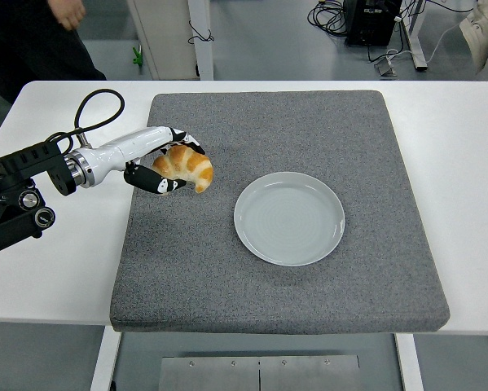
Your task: Place the bread on the plate
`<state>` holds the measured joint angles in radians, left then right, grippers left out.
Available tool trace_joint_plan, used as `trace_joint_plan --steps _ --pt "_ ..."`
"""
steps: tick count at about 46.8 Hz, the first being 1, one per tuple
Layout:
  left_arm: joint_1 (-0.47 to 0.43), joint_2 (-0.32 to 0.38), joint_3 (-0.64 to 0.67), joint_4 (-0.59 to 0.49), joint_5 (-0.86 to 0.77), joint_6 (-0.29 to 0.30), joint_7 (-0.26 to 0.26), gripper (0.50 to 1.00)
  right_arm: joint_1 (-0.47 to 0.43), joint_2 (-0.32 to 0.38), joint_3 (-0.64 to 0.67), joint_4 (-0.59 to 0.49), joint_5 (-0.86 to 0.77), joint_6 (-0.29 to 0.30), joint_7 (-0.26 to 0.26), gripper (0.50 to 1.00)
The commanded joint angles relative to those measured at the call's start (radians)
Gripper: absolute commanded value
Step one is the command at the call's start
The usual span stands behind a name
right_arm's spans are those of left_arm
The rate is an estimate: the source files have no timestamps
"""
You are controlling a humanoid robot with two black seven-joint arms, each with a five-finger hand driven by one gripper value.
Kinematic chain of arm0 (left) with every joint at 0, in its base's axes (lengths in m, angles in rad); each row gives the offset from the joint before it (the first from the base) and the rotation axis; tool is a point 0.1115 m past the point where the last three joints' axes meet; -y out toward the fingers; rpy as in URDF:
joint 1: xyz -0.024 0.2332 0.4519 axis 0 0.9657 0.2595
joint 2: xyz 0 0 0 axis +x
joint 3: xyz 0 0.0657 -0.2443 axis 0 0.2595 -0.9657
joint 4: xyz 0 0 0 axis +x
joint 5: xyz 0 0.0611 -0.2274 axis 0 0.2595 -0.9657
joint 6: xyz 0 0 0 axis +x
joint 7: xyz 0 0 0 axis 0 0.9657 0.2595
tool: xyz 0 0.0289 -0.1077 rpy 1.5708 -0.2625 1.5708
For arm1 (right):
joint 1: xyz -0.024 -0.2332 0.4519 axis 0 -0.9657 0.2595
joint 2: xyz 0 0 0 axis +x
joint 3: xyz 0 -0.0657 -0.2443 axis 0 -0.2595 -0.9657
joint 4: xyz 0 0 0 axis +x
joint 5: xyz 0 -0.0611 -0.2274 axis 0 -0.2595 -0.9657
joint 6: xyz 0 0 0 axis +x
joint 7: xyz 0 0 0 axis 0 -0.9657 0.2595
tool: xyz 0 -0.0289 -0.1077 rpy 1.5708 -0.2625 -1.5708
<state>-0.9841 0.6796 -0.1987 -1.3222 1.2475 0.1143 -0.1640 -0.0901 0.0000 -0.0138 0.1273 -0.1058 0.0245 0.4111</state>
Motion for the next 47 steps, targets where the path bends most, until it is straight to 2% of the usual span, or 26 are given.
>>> trace_joint_plan --steps 1,13,28,47 --pt "-0.01 0.005 -0.011 0.0 0.001 -0.002 0.001 0.525 0.001 0.0 0.0 0.0 0.0 0.0 0.0 1.0" --pt "-0.053 0.021 -0.051 0.003 0.003 -0.034 0.0 0.525 0.0 0.0 0.0 0.0 0.0 0.0 0.0 1.0" --pt "-0.088 0.011 -0.199 0.058 0.021 -0.163 0.0 0.525 0.0 0.0 0.0 0.0 0.0 0.0 0.0 1.0" --pt "-0.149 -0.06 -0.271 0.139 0.093 -0.205 -0.025 0.533 0.001 0.0 0.0 0.0 0.0 0.002 0.0 1.0"
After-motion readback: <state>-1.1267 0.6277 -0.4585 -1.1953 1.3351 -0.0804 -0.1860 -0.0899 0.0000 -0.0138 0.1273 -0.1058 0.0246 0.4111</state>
